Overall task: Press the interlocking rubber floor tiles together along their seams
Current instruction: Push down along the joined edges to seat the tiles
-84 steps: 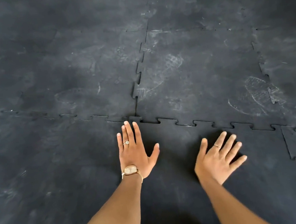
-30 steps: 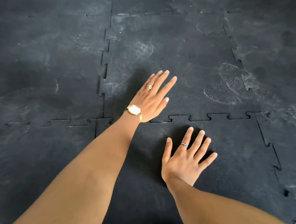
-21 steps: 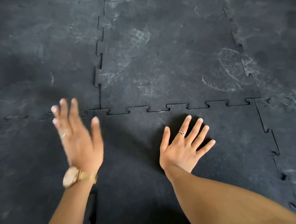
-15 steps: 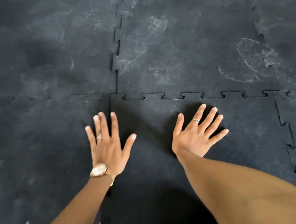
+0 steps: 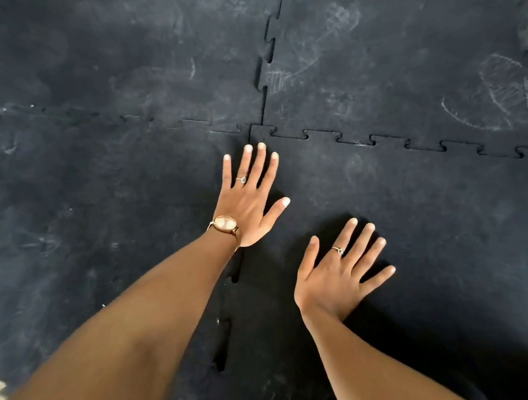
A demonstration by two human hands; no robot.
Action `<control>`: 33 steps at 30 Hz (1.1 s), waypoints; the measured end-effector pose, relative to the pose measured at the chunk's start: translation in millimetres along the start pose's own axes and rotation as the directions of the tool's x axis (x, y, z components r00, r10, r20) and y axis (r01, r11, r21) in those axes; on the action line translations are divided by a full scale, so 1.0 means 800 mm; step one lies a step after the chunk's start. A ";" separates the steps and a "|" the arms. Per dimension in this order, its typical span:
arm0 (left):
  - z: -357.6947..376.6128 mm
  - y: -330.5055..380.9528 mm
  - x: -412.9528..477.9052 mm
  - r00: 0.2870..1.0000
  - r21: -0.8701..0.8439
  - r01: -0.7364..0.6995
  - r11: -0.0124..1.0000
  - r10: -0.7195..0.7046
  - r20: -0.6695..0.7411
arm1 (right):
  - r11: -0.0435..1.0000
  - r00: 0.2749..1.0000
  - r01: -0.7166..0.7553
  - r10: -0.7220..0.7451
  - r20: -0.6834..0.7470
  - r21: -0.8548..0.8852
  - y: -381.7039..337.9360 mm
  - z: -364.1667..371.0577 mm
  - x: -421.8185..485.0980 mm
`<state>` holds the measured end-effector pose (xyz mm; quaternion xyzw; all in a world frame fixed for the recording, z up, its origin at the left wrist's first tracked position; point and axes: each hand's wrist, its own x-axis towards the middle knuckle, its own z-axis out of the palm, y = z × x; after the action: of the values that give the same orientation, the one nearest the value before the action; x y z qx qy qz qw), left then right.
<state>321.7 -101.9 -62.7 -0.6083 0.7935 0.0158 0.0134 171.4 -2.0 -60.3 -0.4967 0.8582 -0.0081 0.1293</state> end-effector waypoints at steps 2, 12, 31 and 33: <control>-0.001 -0.001 0.006 0.988 0.024 -0.154 0.988 0.155 -0.024 | 1.000 1.000 0.003 -0.004 -0.028 -0.002 0.000 0.003 0.000; -0.010 -0.003 0.009 0.973 -0.104 -0.225 0.969 0.229 0.028 | 0.999 0.999 -0.013 0.011 -0.042 -0.039 -0.002 0.002 -0.002; -0.003 0.021 -0.031 0.998 -0.050 -0.055 0.997 0.054 -0.025 | 0.999 0.993 0.052 -0.050 -0.106 0.014 0.003 0.008 0.001; 0.001 0.030 -0.057 0.999 -0.108 0.036 0.994 -0.036 0.000 | 0.998 0.993 0.055 -0.052 -0.107 0.026 0.003 0.008 0.002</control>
<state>310.1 -51.7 -61.6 -0.6223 0.7804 0.0578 -0.0200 170.2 -1.2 -67.3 -0.5165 0.8500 -0.0505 0.0905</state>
